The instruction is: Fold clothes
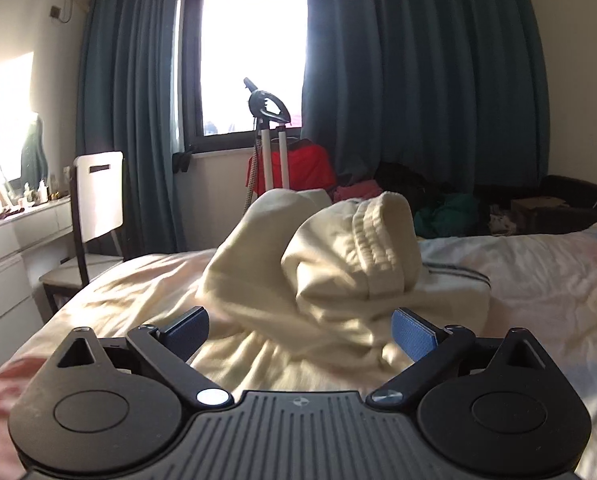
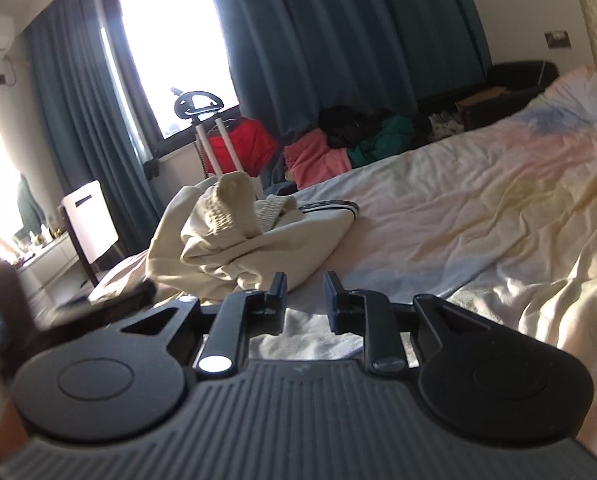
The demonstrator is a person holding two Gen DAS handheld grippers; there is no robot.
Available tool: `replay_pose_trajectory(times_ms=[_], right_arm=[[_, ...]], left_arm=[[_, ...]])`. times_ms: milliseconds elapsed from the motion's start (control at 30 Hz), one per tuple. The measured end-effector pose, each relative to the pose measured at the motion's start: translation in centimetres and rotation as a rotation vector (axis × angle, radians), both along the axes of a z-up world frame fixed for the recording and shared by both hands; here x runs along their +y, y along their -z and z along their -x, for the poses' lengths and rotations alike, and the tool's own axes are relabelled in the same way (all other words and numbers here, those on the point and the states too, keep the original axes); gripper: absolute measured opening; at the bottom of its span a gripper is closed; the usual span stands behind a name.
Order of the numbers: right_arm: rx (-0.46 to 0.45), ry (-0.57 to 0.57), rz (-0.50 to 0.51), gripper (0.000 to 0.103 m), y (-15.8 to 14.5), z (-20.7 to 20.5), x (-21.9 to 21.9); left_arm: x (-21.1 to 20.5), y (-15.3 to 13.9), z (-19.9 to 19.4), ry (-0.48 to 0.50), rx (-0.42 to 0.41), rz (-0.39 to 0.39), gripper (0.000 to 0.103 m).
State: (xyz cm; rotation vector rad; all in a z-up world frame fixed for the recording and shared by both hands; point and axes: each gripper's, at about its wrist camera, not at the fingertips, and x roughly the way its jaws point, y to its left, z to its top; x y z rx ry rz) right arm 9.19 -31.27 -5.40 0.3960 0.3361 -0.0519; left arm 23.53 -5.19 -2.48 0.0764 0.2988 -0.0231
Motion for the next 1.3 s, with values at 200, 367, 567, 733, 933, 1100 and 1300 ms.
replay_pose_trajectory(times_ms=[200, 367, 567, 733, 933, 1100, 1300], right_arm=[[0.086, 0.002, -0.062, 0.023, 3.6, -3.7, -1.6], [0.137, -0.003, -0.120, 0.023, 6.0, -6.4, -2.2], [0.143, 0.004, -0.151, 0.023, 7.5, -7.1, -3.0], [0.125, 0.024, -0.162, 0.023, 7.5, -7.1, -3.4], [0.034, 0.012, -0.083, 0.023, 5.4, -5.3, -2.1], [-0.052, 0.004, -0.003, 0.023, 2.6, -2.5, -1.1], [-0.027, -0.042, 0.101, 0.024, 0.1, 0.9, 0.8]], left_arm=[[-3.7, -0.8, -12.3, -0.002, -0.004, 0.042, 0.088], [-6.3, -0.1, -19.5, -0.085, 0.072, -0.074, 0.064], [-6.3, -1.9, -19.7, -0.091, 0.007, -0.064, 0.019], [-2.8, -5.9, -12.3, -0.065, -0.090, 0.076, 0.016], [2.3, -9.9, 0.7, 0.031, -0.154, 0.160, 0.015], [6.4, -9.8, 9.8, 0.085, -0.131, 0.213, 0.015], [13.9, -6.2, 15.3, 0.030, -0.019, 0.211, 0.015]])
